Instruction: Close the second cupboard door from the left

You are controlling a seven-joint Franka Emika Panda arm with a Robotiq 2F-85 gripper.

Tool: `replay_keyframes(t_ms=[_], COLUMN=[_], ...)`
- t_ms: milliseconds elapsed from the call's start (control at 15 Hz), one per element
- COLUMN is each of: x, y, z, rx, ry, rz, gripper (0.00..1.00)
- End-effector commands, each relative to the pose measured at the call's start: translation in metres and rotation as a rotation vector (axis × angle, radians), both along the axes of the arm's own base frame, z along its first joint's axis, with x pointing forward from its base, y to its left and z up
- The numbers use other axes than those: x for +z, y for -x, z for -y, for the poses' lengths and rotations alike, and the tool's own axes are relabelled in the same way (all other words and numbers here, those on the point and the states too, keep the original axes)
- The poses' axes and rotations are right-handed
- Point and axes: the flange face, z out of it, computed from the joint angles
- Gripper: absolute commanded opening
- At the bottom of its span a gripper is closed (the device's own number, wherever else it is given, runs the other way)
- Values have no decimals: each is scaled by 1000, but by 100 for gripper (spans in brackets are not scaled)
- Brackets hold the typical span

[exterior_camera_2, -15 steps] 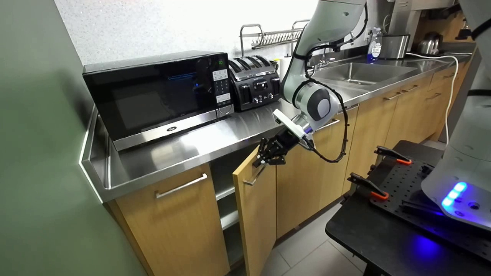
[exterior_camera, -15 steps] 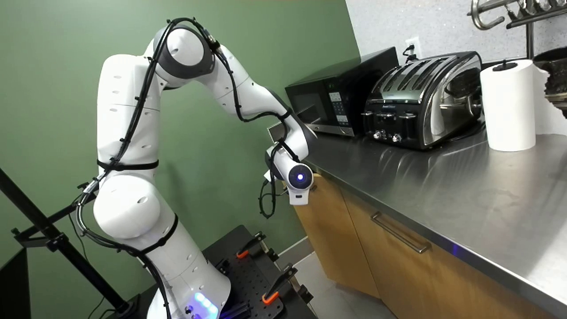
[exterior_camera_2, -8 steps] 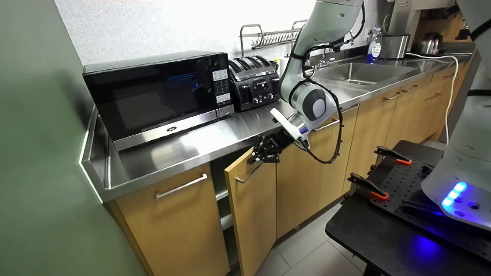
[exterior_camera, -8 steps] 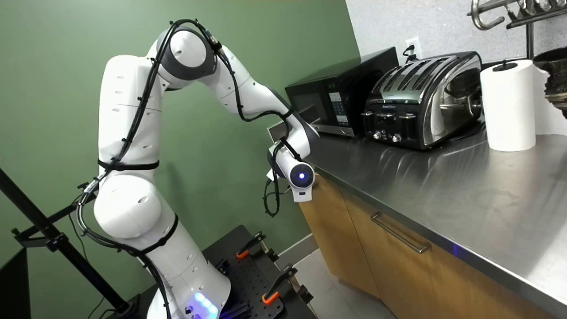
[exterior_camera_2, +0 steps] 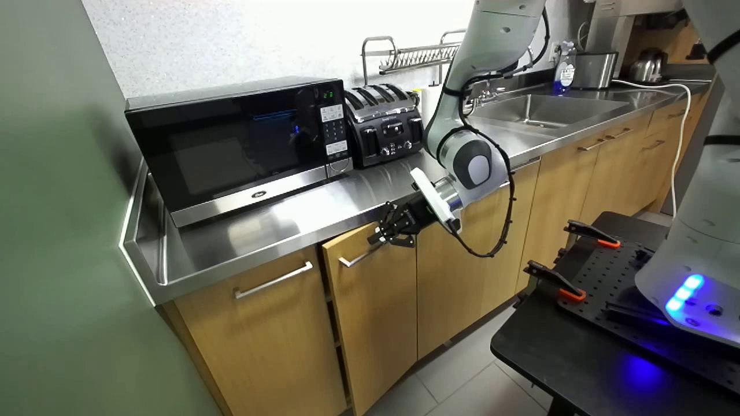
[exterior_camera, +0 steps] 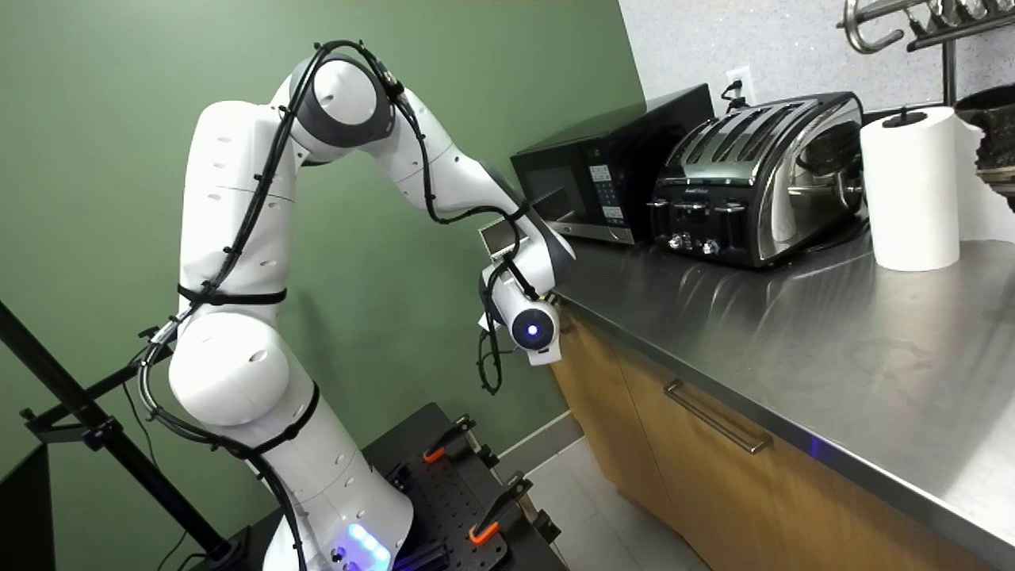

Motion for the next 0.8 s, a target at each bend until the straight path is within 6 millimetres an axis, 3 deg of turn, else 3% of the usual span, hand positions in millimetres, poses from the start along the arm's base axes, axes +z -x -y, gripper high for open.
replay_keyframes(t_ms=[0,200,533,733], x=[3,14,64,98], y=[-22,0,45,59], z=[-4,-14,6,23], rx=[-39,39,219,310], ry=[-45,-63,52,207], rz=[70,61,58,86], gripper=[0,0,0,0])
